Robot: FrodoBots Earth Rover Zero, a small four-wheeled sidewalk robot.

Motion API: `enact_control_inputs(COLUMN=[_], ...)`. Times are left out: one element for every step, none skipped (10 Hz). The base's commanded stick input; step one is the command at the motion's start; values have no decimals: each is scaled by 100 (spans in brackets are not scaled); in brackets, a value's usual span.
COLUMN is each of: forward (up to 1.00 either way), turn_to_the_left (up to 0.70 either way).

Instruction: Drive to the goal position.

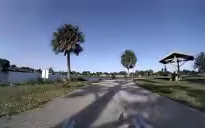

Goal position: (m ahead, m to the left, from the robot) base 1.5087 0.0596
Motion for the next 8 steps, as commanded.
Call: enact_control_inputs(forward=[85,85,85,85,85,85,85,85], turn_to_the_left=[0,0,0,0,0,0,0,0])
